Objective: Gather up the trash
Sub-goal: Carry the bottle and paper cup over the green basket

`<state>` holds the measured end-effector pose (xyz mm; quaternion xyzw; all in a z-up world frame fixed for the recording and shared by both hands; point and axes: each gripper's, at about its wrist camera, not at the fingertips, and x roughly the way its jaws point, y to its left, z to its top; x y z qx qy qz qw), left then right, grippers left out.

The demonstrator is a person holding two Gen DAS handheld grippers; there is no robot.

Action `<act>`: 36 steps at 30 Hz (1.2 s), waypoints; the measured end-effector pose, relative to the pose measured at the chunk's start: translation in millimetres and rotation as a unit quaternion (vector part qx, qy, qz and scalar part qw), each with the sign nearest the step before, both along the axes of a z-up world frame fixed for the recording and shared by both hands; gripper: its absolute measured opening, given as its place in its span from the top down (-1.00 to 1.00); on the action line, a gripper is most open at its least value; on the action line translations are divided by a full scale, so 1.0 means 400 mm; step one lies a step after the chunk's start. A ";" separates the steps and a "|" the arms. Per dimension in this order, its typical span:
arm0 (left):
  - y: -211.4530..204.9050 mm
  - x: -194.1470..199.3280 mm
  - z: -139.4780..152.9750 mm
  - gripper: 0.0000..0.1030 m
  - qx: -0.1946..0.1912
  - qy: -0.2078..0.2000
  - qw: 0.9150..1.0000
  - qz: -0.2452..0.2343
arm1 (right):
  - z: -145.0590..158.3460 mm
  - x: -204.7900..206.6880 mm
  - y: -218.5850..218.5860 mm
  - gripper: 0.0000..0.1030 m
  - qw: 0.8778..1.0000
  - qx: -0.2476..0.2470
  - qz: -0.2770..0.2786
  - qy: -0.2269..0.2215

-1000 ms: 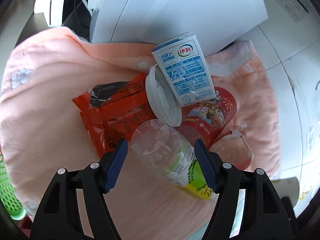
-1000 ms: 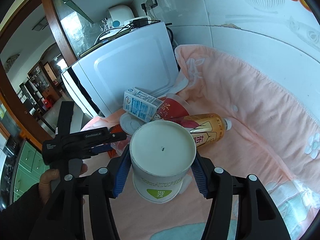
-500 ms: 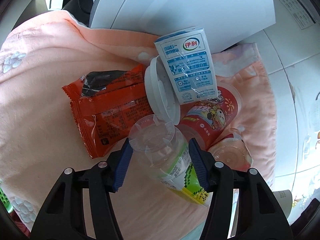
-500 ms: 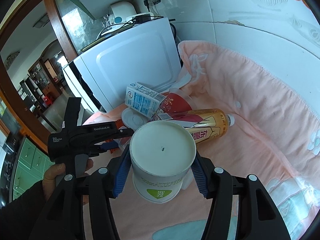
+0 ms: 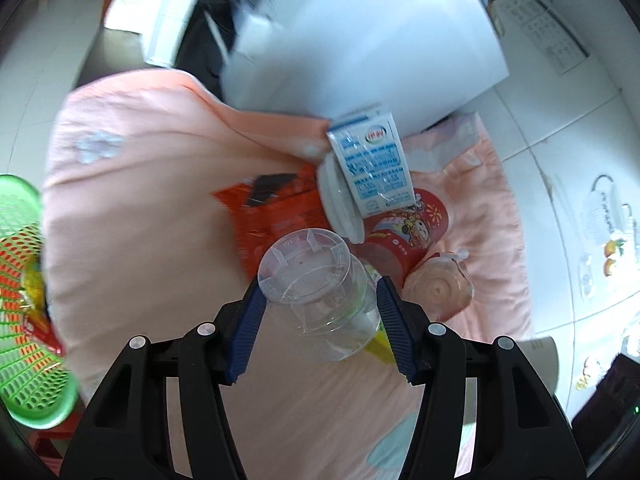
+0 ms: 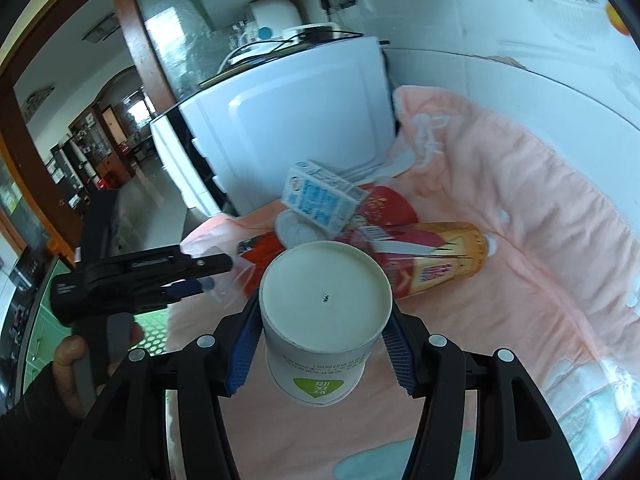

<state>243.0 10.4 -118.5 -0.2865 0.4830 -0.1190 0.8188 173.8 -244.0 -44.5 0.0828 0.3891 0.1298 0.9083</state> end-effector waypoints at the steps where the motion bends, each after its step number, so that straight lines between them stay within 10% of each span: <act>1: 0.020 -0.015 0.010 -0.09 0.004 -0.004 1.000 0.003 | 0.001 0.000 0.015 -0.07 1.000 0.001 0.006 0.000; 13: 0.337 -0.188 0.058 -0.09 0.100 -0.027 0.991 0.084 | -0.013 0.020 0.260 -0.07 0.995 0.011 0.102 0.008; 36: 0.658 -0.340 -0.141 -0.12 0.188 0.096 0.960 0.186 | -0.109 0.069 0.698 -0.08 0.970 0.010 0.236 0.055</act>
